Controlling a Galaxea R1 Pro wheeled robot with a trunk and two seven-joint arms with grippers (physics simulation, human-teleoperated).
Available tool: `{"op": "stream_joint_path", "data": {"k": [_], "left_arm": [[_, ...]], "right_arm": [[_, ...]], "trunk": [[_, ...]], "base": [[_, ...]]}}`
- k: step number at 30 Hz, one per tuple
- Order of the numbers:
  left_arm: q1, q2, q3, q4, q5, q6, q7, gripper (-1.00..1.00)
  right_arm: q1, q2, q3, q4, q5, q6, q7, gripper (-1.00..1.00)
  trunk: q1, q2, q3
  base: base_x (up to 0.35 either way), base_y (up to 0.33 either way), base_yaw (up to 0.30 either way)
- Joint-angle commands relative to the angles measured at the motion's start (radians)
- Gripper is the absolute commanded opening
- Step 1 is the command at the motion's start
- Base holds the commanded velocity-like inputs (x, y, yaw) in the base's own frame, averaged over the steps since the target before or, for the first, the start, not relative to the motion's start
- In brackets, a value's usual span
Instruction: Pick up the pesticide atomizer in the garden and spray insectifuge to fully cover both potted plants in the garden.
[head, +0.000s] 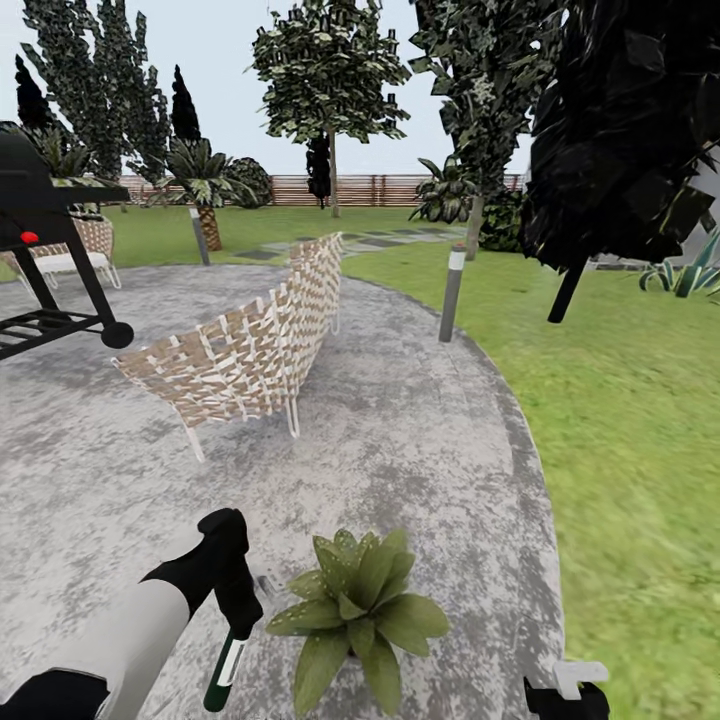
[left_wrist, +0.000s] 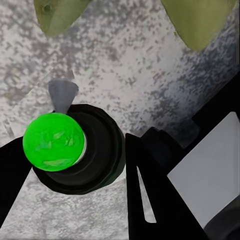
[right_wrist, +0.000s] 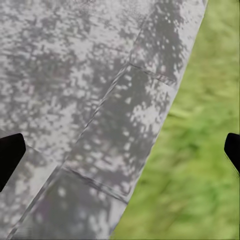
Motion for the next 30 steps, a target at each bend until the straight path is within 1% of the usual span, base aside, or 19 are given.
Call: {"op": "stream_joint_path", "data": {"k": [1, 9, 16, 20, 24, 27, 30], "left_arm": [[-0.001, -0.002, -0.005, -0.001, -0.005, 0.01, -0.008, -1.0], [-0.002, -0.005, -0.005, -0.003, -0.004, 0.02, -0.008, -1.0], [-0.002, 0.003, -0.004, -0.003, -0.002, 0.021, -0.007, -1.0], [-0.002, 0.004, -0.003, -0.003, -0.002, 0.022, -0.006, -1.0], [0.001, 0.01, -0.003, -0.001, -0.004, 0.022, -0.001, -1.0], [0.01, 0.025, 0.002, 0.008, -0.002, 0.022, 0.004, -1.0], [0.012, 0.025, 0.003, 0.012, -0.002, 0.023, 0.007, -1.0]], "right_arm": [[-0.001, 0.0, -0.005, 0.002, 0.011, -0.003, -0.006, 1.0], [0.0, 0.0, -0.005, 0.002, 0.011, -0.003, -0.006, 1.0], [-0.001, 0.0, -0.005, 0.002, 0.011, -0.003, -0.006, 1.0], [-0.001, 0.0, -0.005, 0.002, 0.011, -0.003, -0.006, 1.0], [-0.001, 0.0, -0.005, 0.002, 0.011, -0.003, -0.006, 1.0], [-0.001, 0.0, -0.005, 0.002, 0.011, -0.003, -0.006, 1.0], [-0.001, 0.0, -0.005, 0.002, 0.011, -0.003, -0.006, 1.0]], "trunk": [[0.0, 0.0, -0.001], [0.0, 0.0, -0.001], [0.0, 0.0, -0.001], [0.0, 0.0, -0.001], [0.0, 0.0, -0.001], [0.0, 0.0, -0.001], [0.0, 0.0, -0.001]], "base": [[0.0, -0.265, 0.211], [-0.018, -0.273, 0.025], [-0.229, -0.208, 0.012], [-0.243, -0.15, 0.226], [-0.044, -0.027, 0.273], [-0.005, -0.003, 0.274], [0.0, 0.0, 0.114]]}}
